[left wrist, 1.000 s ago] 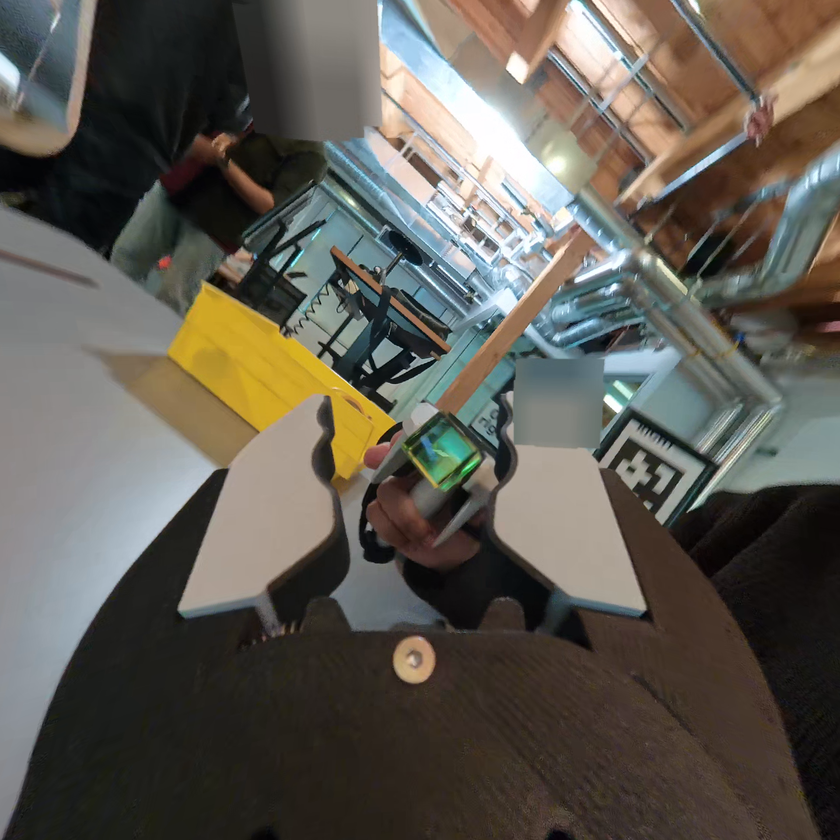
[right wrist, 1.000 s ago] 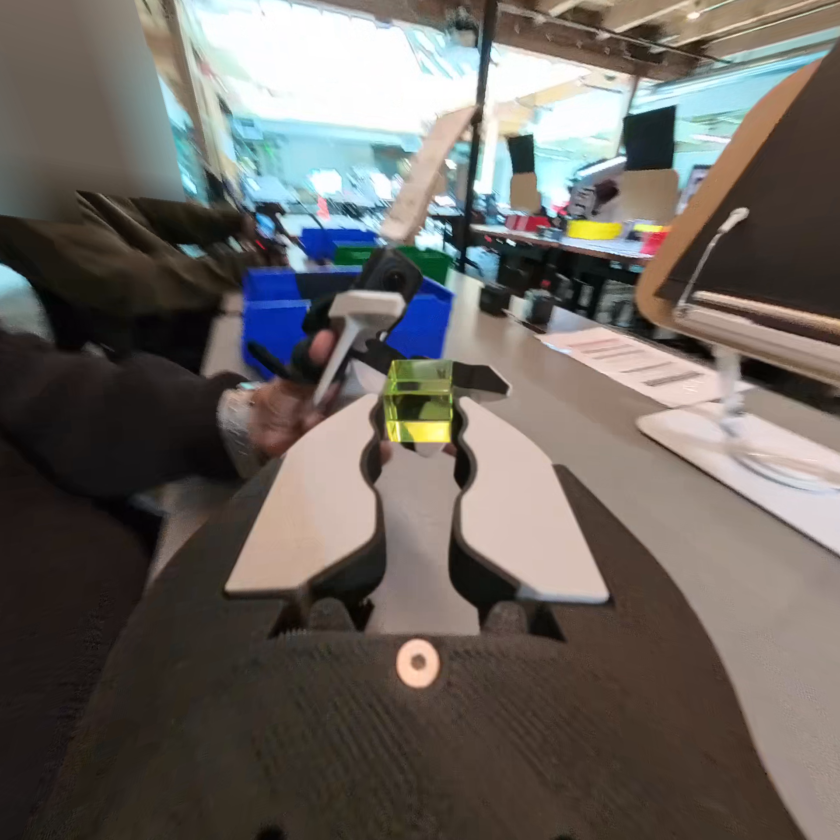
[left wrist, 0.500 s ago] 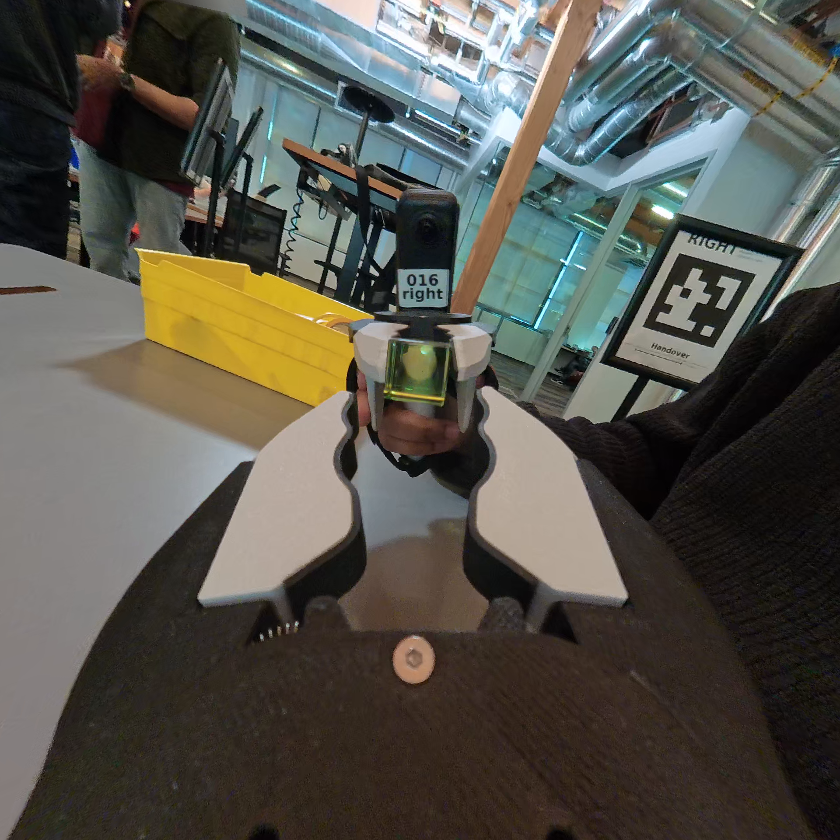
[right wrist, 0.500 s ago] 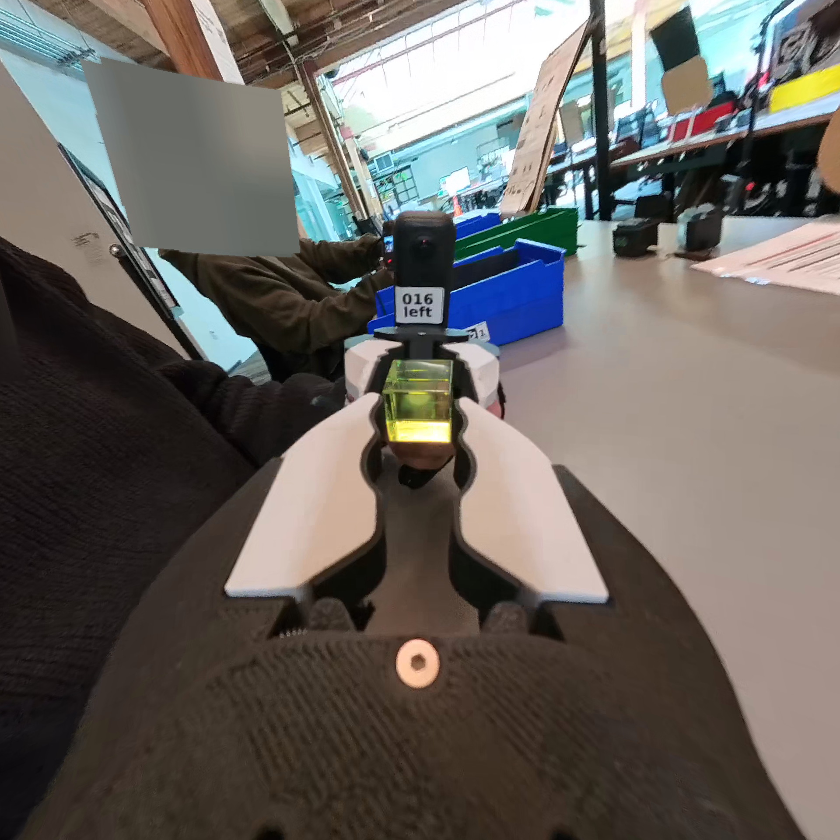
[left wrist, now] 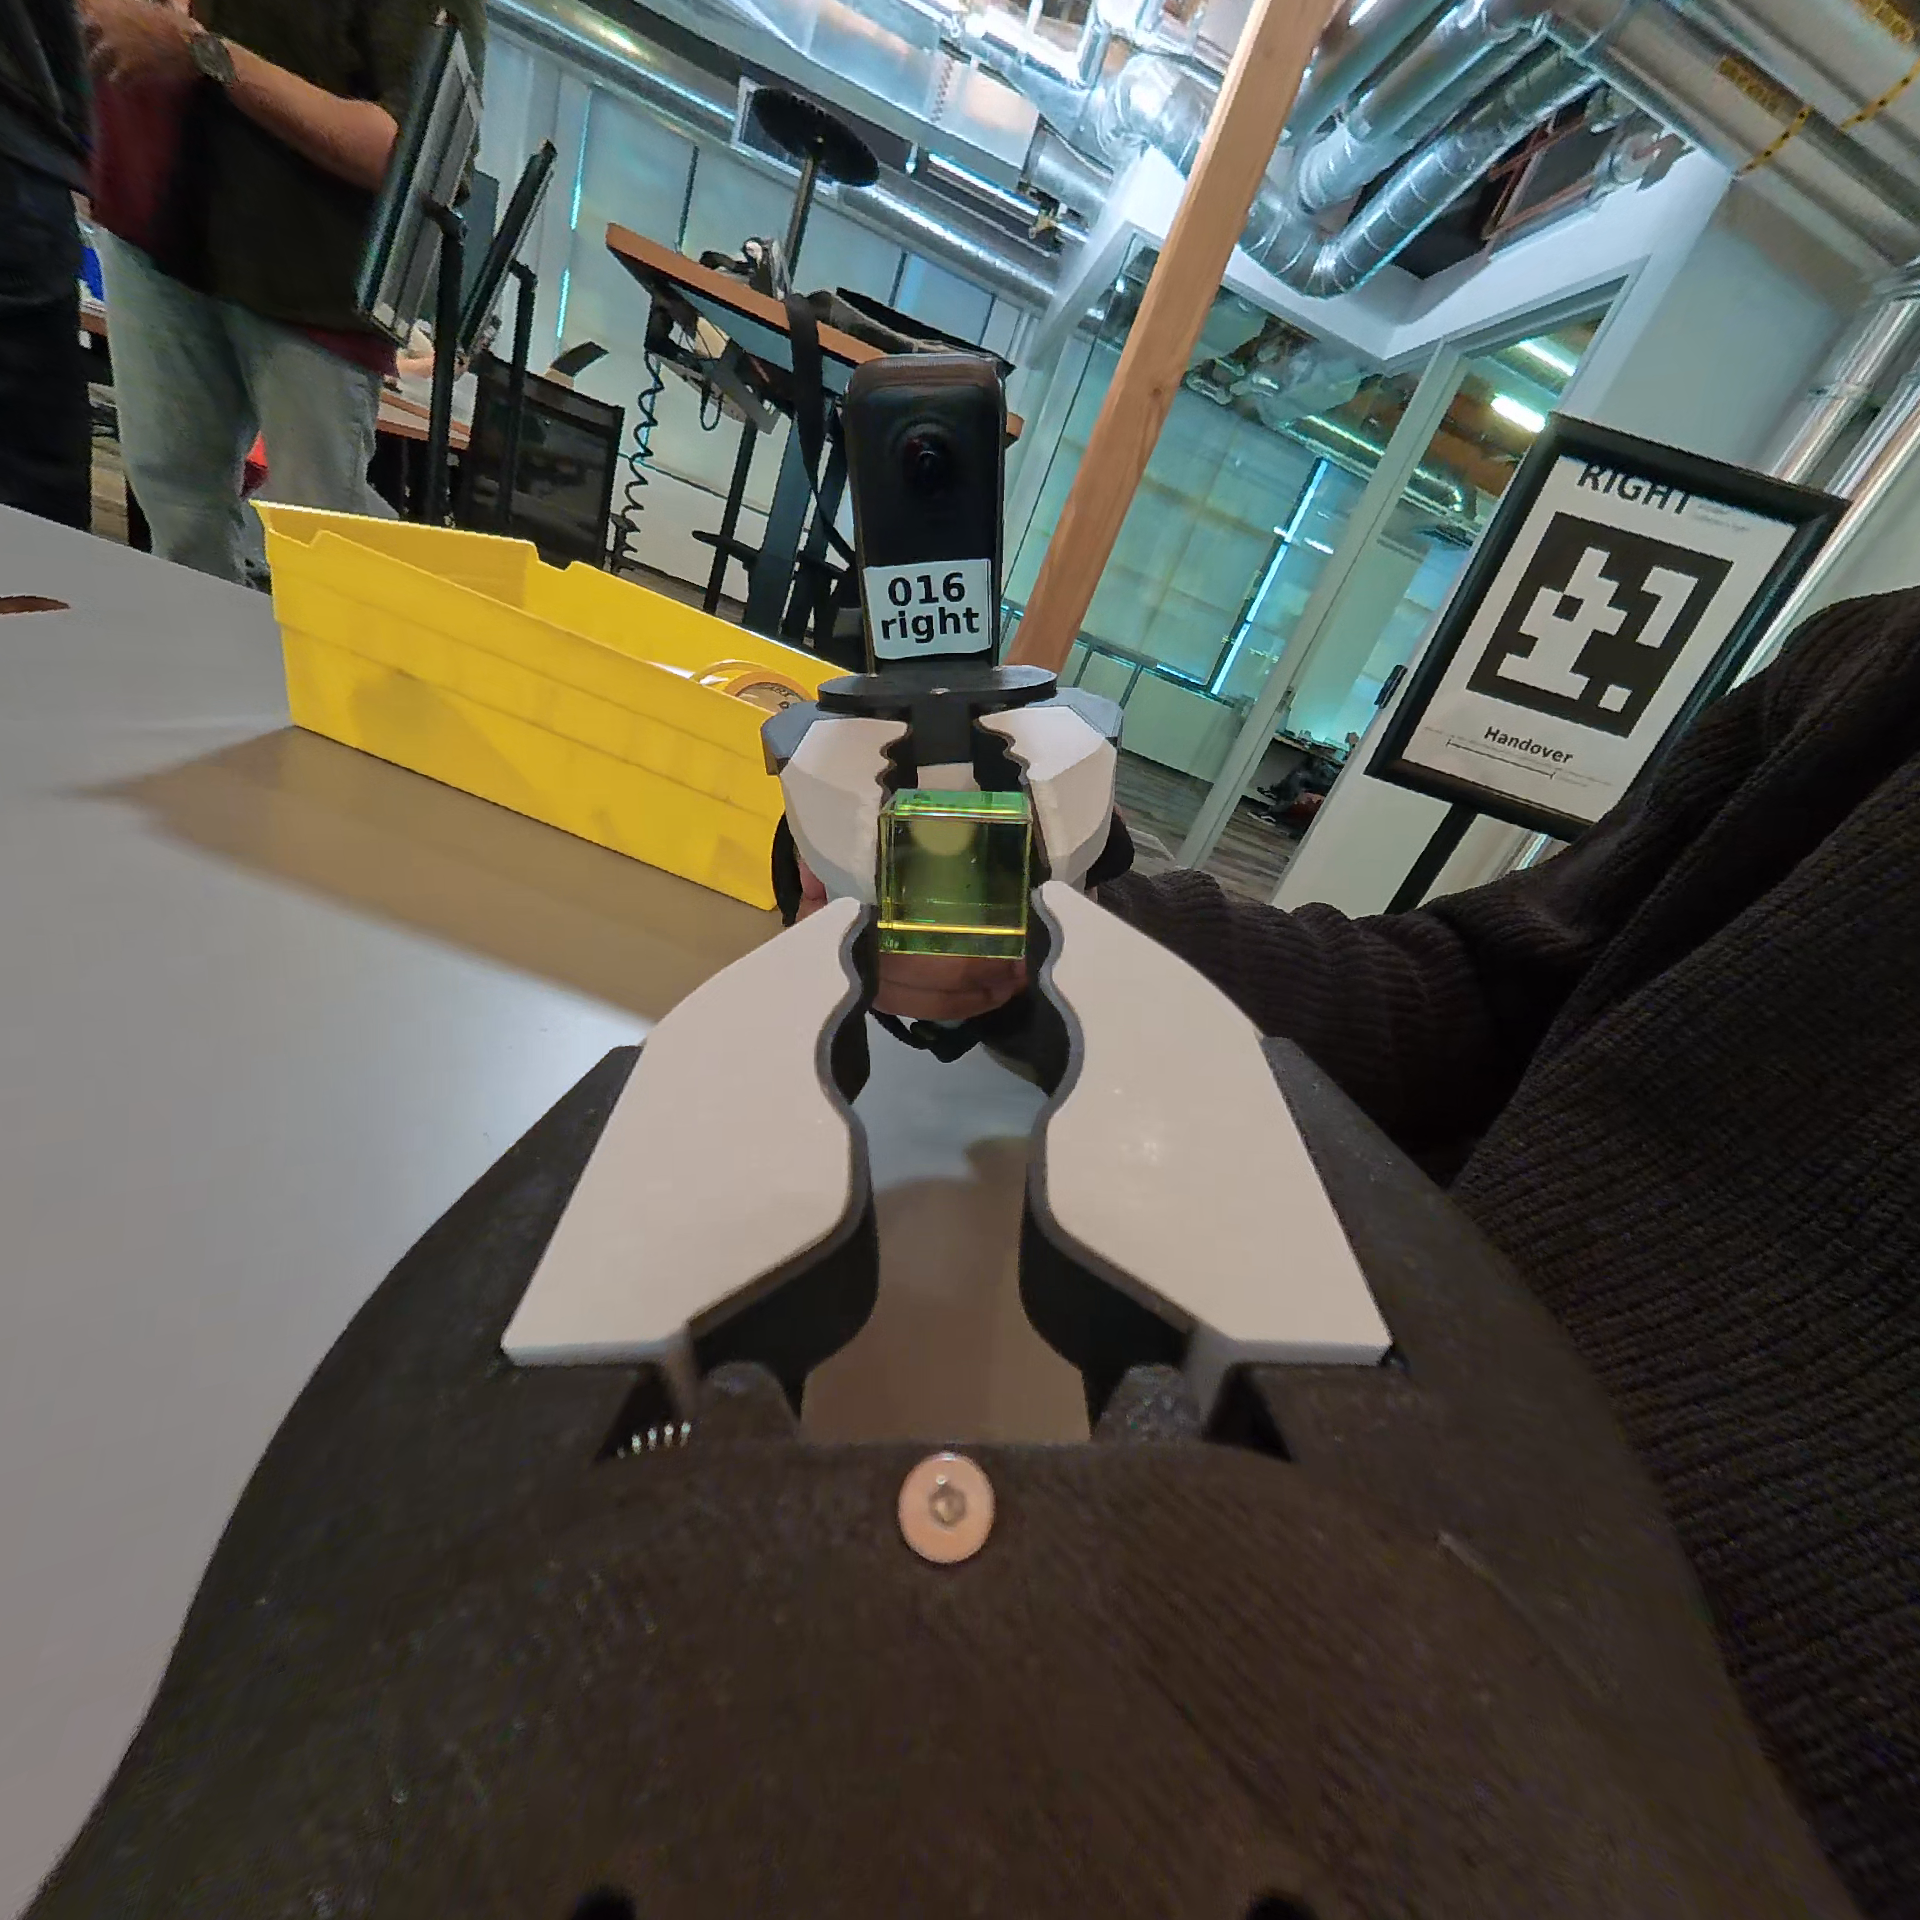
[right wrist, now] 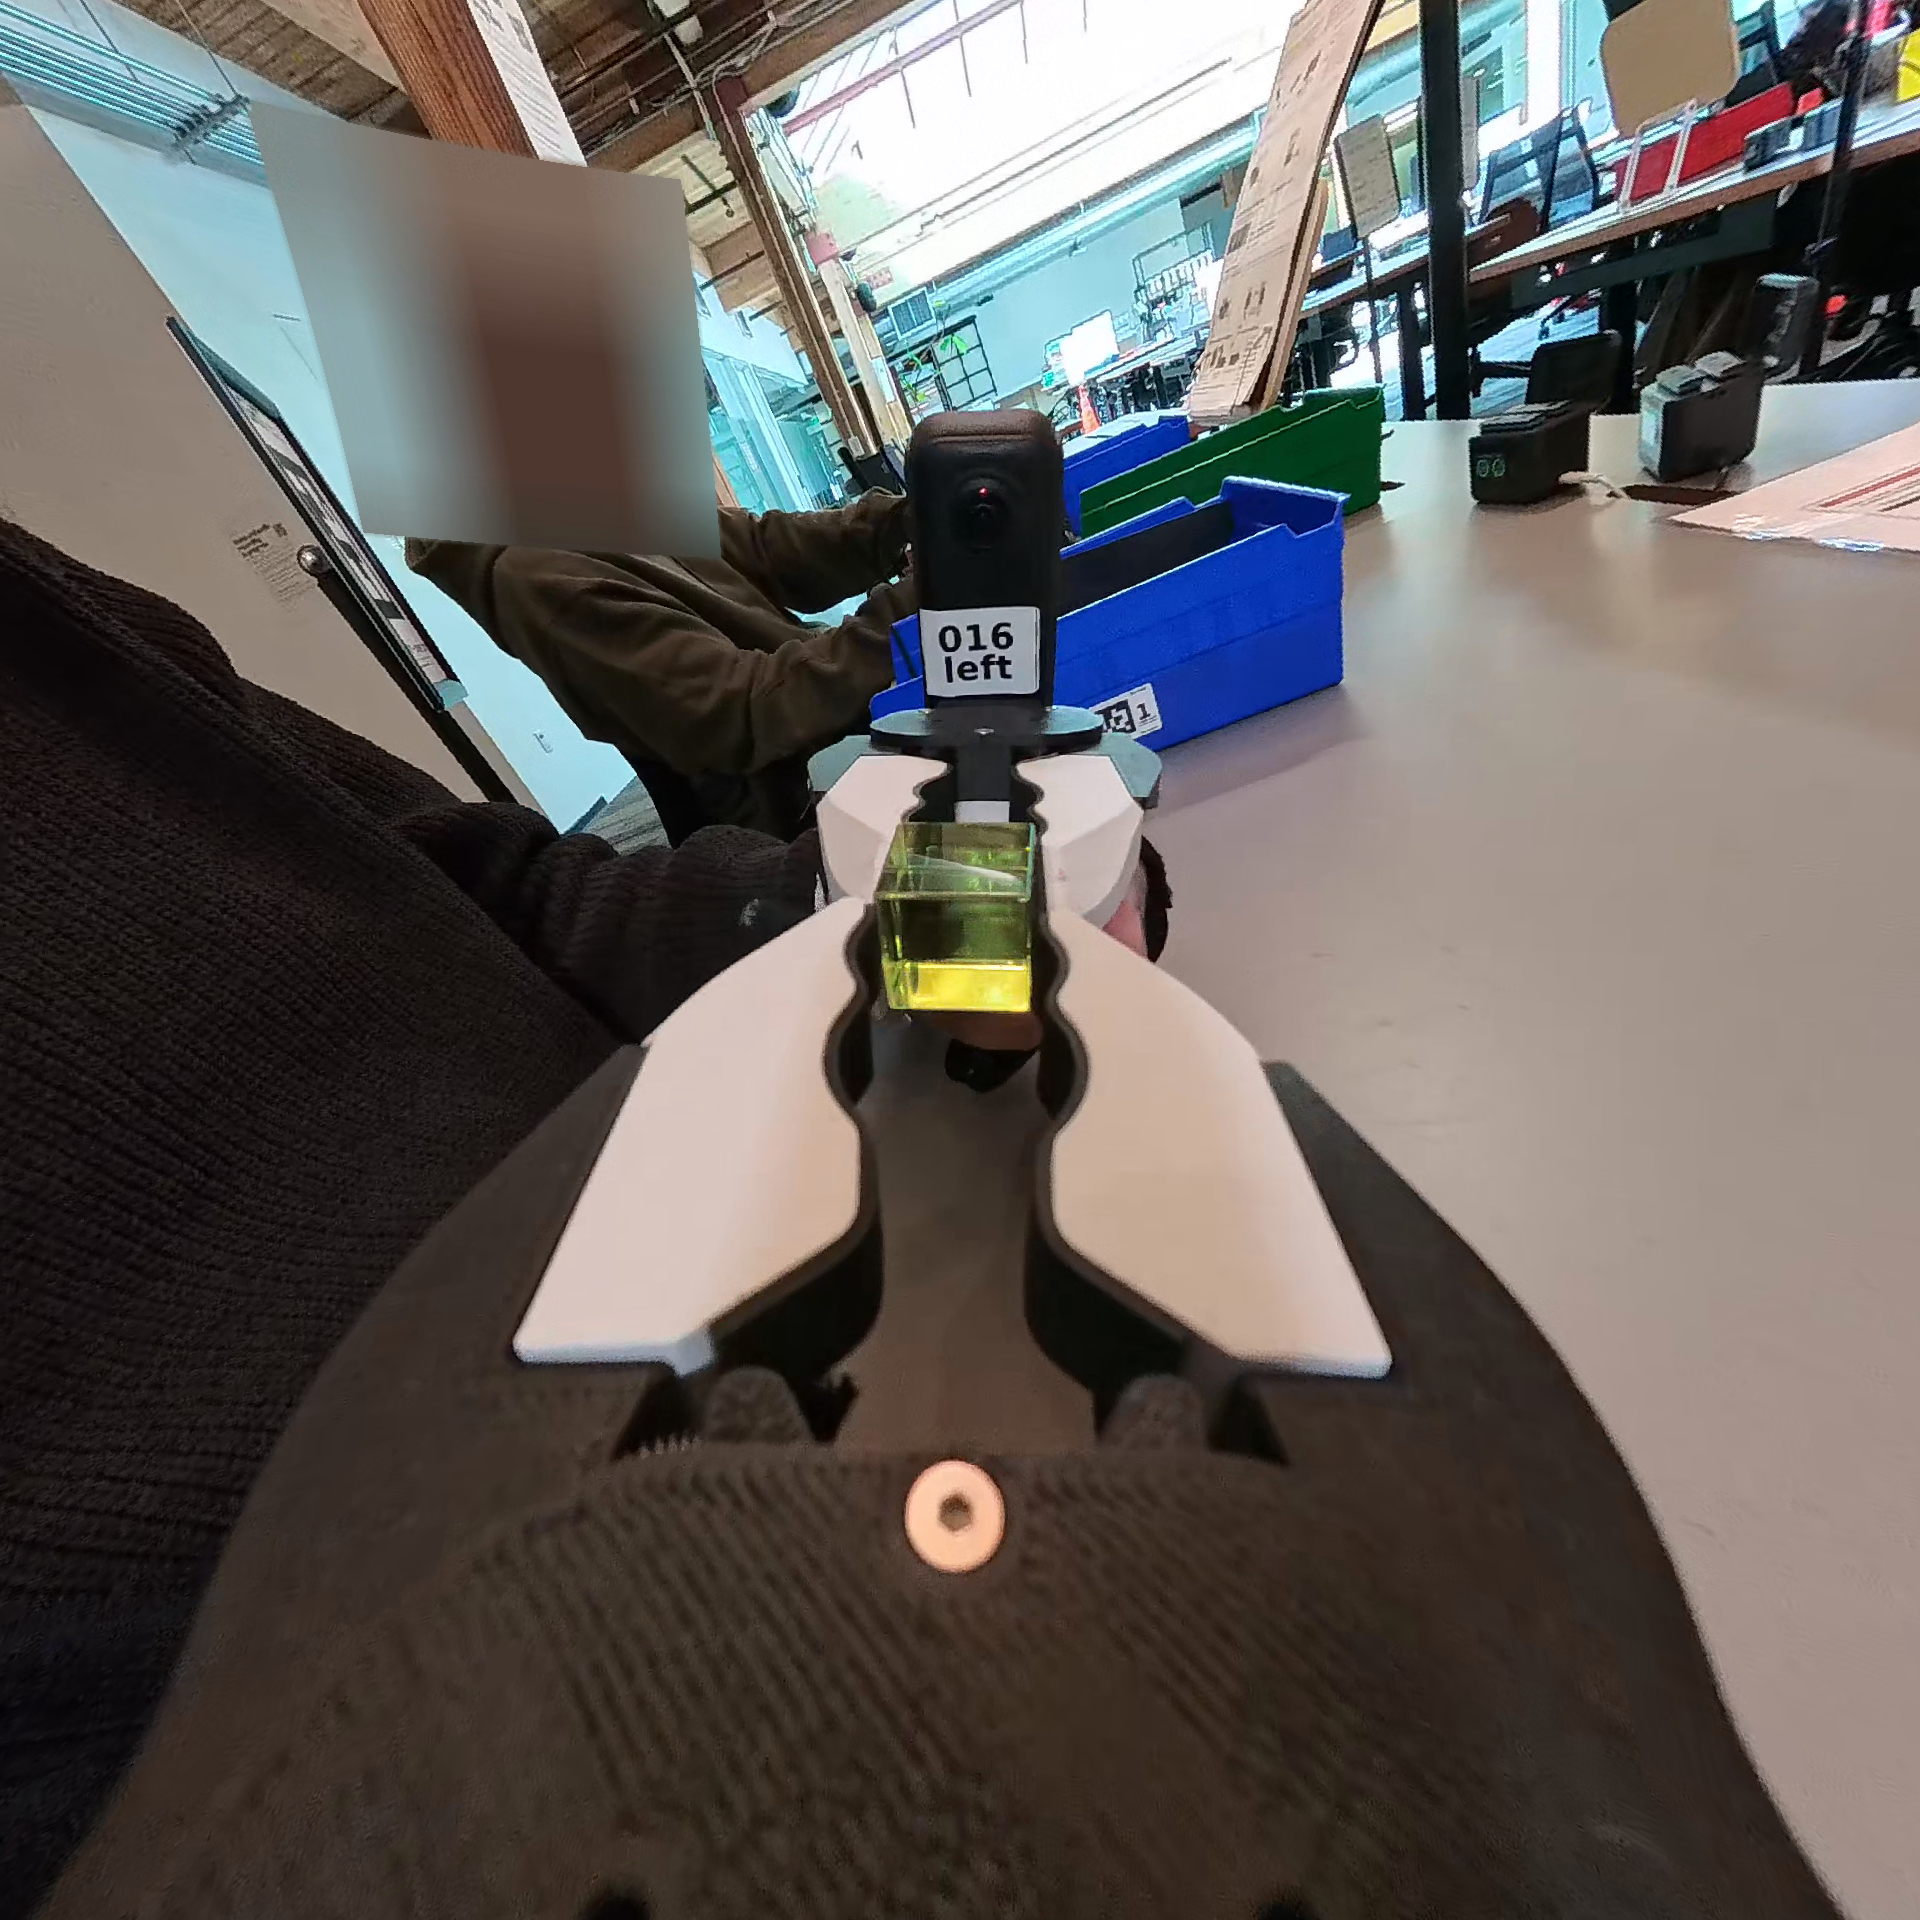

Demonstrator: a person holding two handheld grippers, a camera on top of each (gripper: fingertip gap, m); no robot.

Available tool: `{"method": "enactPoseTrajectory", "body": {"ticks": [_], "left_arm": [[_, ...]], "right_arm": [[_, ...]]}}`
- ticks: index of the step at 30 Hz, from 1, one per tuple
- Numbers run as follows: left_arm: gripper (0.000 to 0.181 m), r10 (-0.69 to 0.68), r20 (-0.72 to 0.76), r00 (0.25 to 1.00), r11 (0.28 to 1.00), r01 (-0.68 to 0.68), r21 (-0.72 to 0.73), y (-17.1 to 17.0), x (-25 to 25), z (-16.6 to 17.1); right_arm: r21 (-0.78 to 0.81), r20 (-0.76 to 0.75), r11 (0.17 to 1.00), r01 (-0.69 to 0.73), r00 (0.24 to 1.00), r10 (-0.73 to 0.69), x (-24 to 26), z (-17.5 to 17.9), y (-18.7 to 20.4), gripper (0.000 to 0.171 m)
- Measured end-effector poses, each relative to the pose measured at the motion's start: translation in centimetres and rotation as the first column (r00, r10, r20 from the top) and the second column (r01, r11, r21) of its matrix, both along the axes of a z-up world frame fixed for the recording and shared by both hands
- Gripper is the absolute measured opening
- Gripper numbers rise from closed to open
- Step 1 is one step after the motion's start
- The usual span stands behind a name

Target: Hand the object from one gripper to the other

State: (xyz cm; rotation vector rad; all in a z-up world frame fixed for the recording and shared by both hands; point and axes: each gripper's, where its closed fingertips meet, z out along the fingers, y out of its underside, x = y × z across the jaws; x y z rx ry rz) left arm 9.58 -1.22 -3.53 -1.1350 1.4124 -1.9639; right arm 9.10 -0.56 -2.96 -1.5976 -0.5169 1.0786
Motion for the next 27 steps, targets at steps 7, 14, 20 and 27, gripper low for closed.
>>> {"method": "enactPoseTrajectory", "body": {"ticks": [7, 14, 20, 27], "left_arm": [[0.028, 0.014, -0.009, 1.0, 1.0, -0.014, 0.026, 0.2, 0.1, -0.2], [0.028, 0.068, -0.045, 0.997, 0.997, -0.07, -0.037, 1.6, 0.6, -0.4], [0.029, -0.002, -0.174, 0.985, 0.929, -0.063, -0.364, 3.9, 1.0, -1.4], [0.028, -0.147, -0.268, 0.952, 0.779, -0.055, -0.625, 4.5, 1.4, -3.2]], "right_arm": [[0.013, -0.011, 1.0, 0.011, 1.0, -0.011, 0.2, -0.1, 0.2, 0.028], [0.128, -0.008, 0.97, 0.209, 0.978, -0.209, 2.2, 0.6, 1.9, 0.065], [0.352, 0.218, 0.888, 0.297, 0.897, -0.386, 3.2, 0.0, 2.4, 0.056], [0.395, 0.423, 0.886, 0.245, 0.807, -0.412, 2.3, -2.6, 3.1, 0.054]]}}
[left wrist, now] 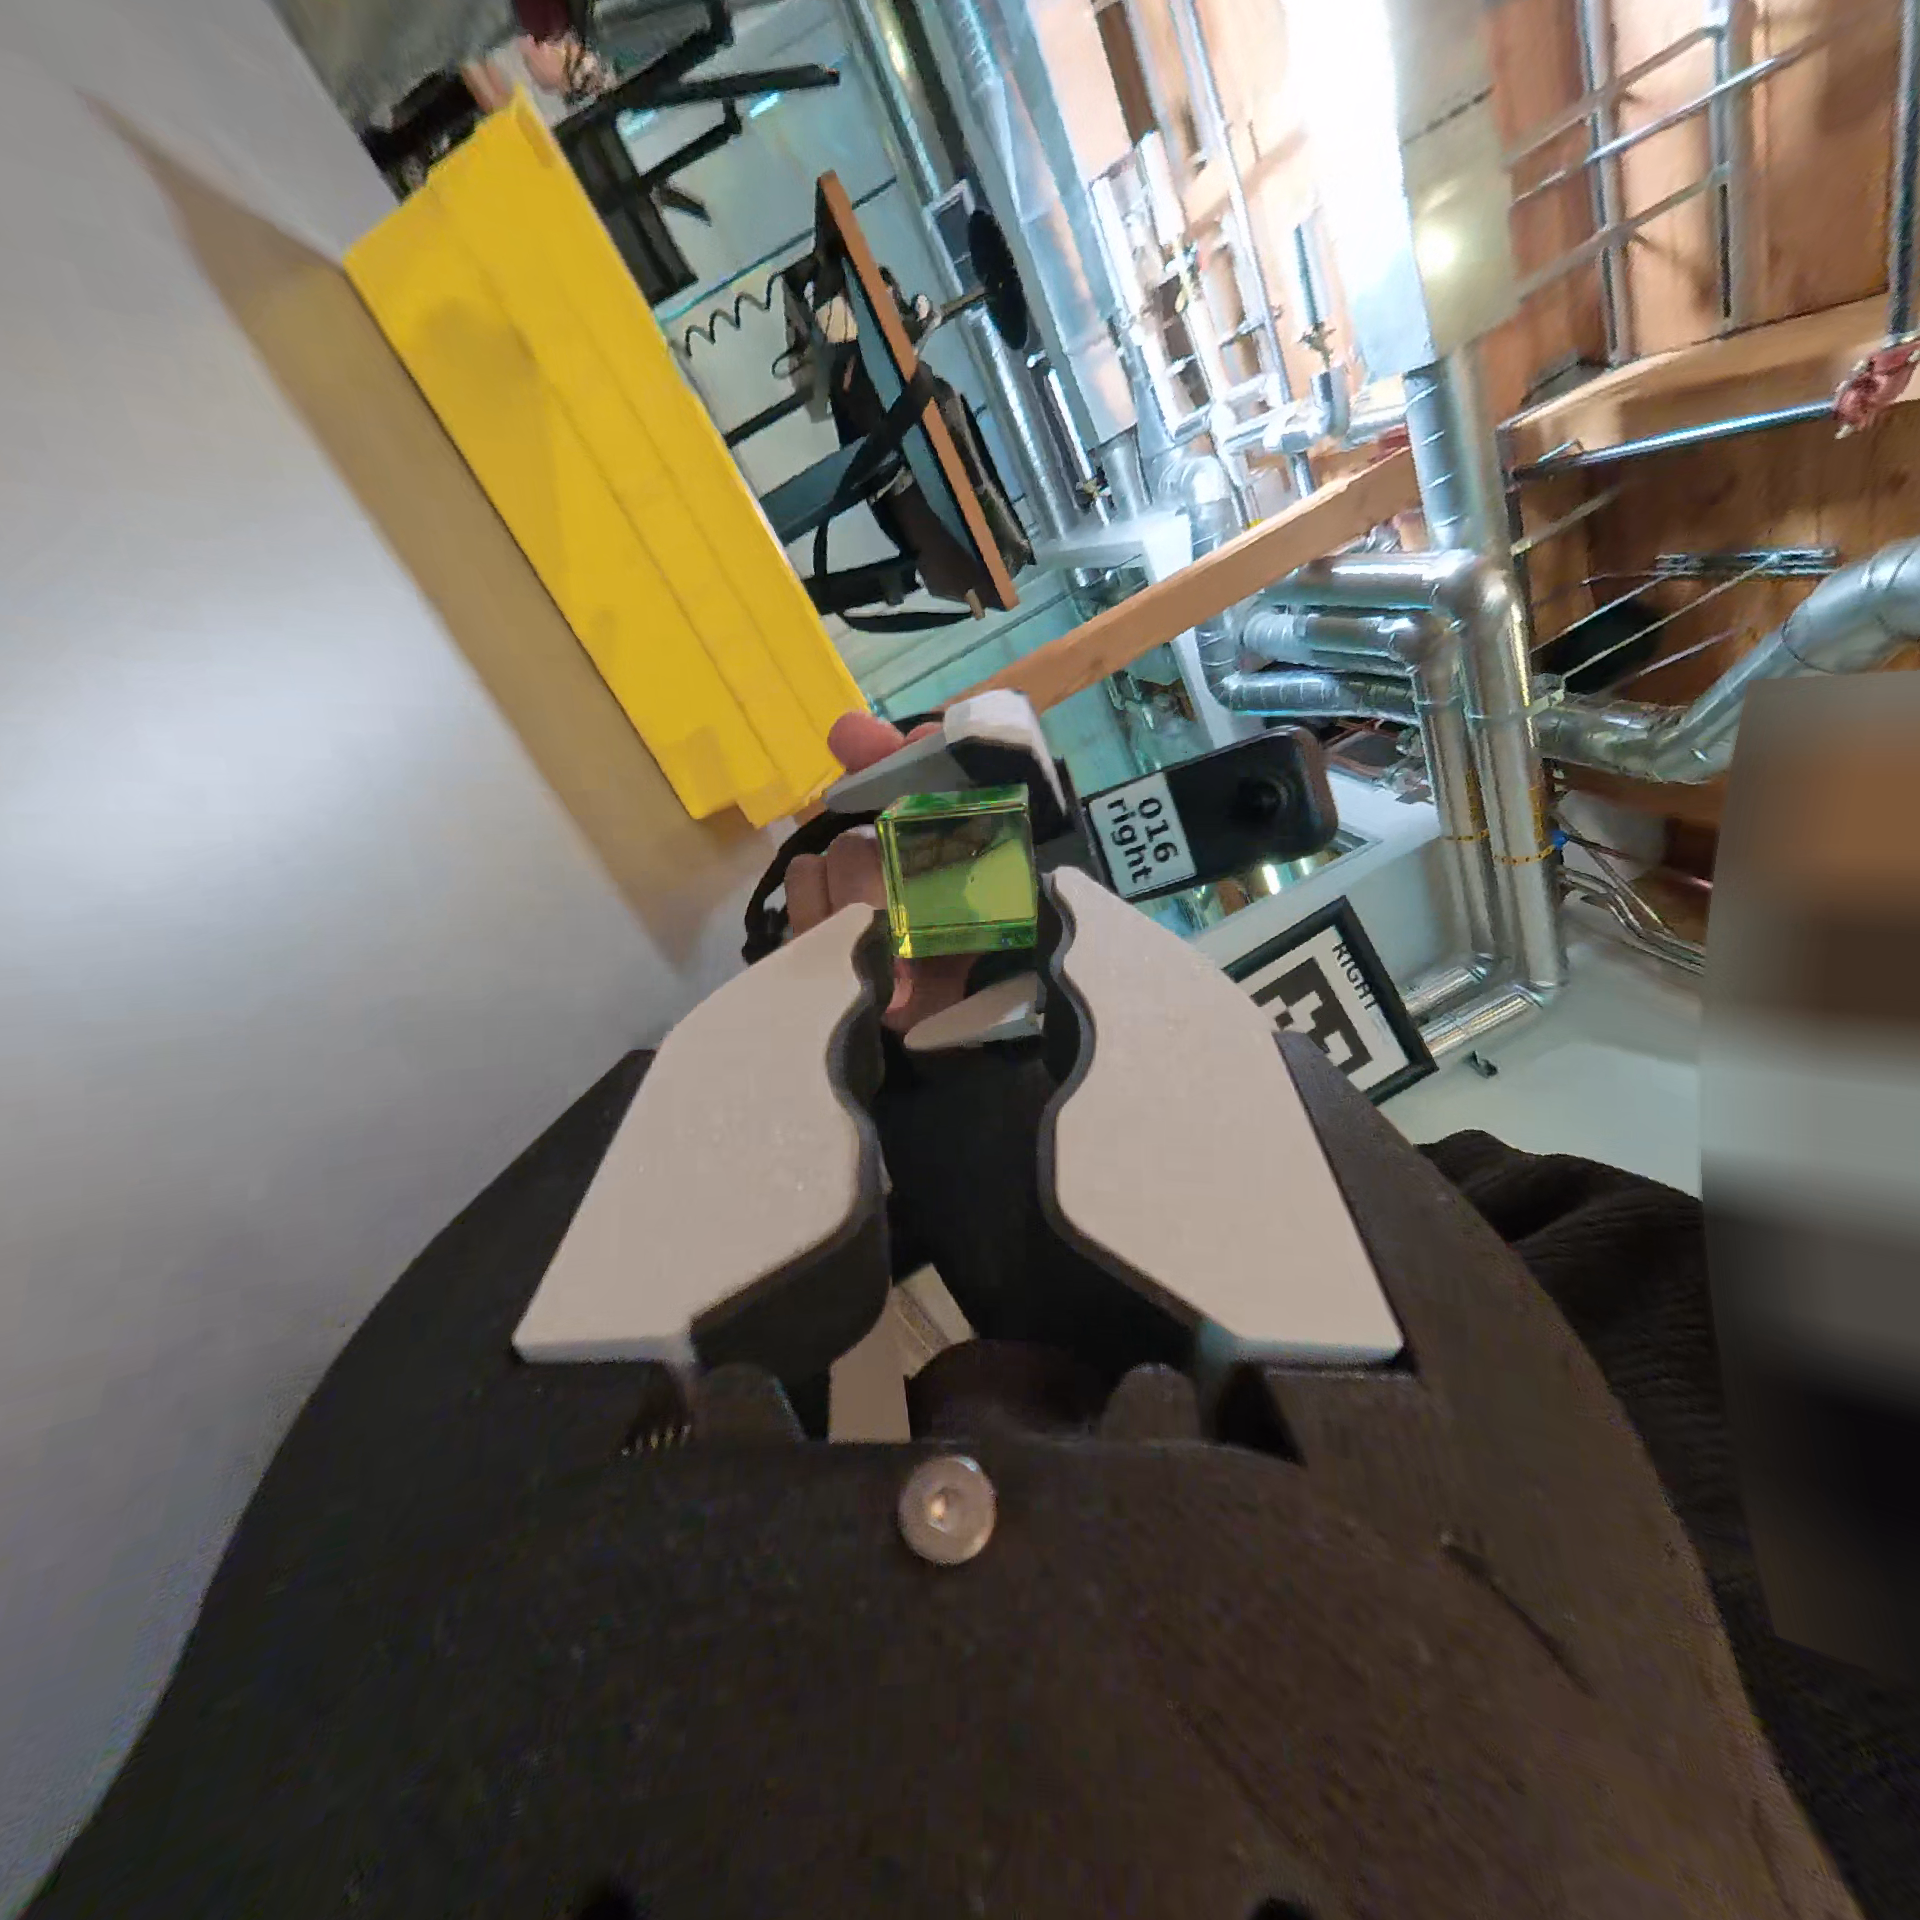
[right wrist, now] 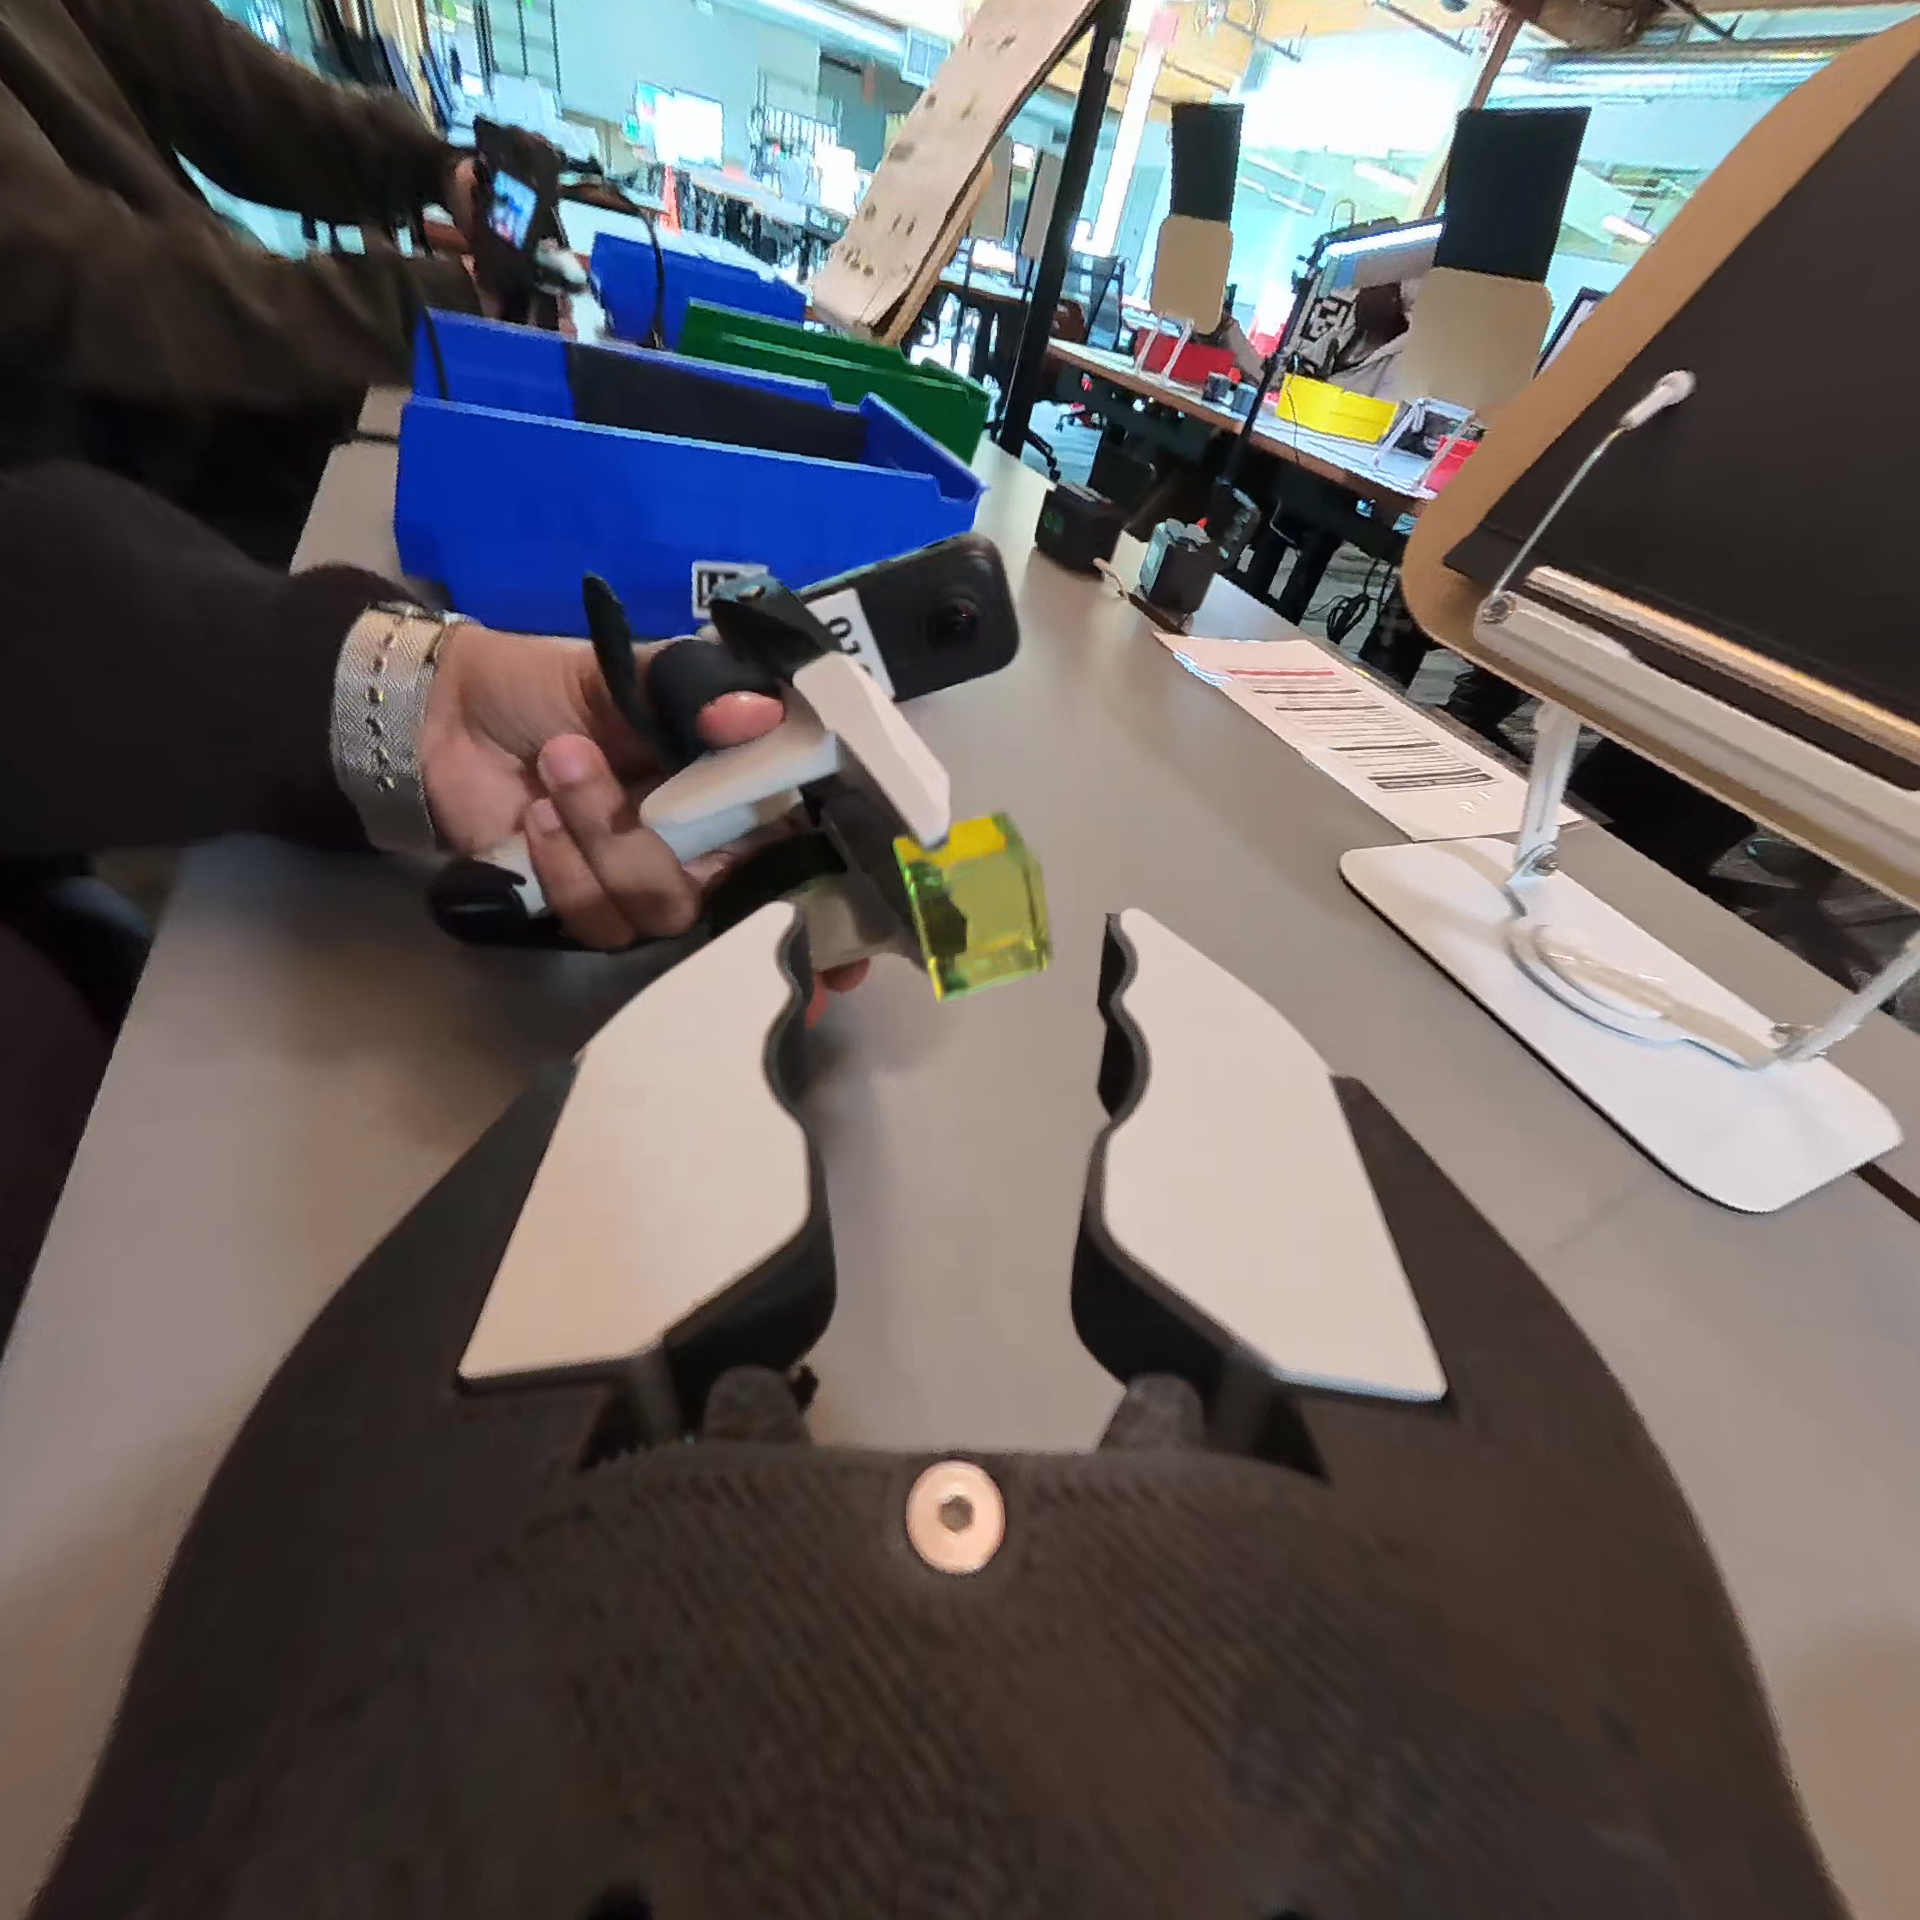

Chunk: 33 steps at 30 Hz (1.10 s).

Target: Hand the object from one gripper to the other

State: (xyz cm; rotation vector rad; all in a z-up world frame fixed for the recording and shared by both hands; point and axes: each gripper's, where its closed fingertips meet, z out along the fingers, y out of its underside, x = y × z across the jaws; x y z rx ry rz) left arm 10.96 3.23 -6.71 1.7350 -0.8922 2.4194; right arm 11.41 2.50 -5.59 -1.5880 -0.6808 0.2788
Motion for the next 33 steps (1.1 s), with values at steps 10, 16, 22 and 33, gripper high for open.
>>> {"method": "enactPoseTrajectory", "body": {"ticks": [10, 16, 22, 33], "left_arm": [[0.029, -0.098, -0.014, 0.995, 0.994, 0.097, -0.04, -1.6, 0.0, -0.3], [0.029, -0.104, -0.006, 0.995, 0.993, 0.104, -0.056, -1.7, 0.0, -0.1], [0.029, -0.116, 0.004, 0.993, 0.992, 0.116, -0.059, -1.9, 0.0, 0.0], [0.03, -0.069, 0.052, 0.996, 0.998, 0.068, 0.017, -1.8, 0.0, 0.7]], "right_arm": [[-0.023, 0.034, 0.999, -0.027, 0.999, 0.028, -0.6, -0.6, -0.2, 0.045], [-0.017, 0.058, 1.0, -0.019, 0.998, 0.02, -0.6, -0.7, -0.2, 0.033], [-0.009, 0.058, 1.0, -0.006, 0.998, 0.006, -0.4, -0.6, -0.1, 0.027], [-0.011, 0.013, 1.0, 0.008, 1.0, -0.008, -0.1, 0.0, 0.0, 0.027]]}}
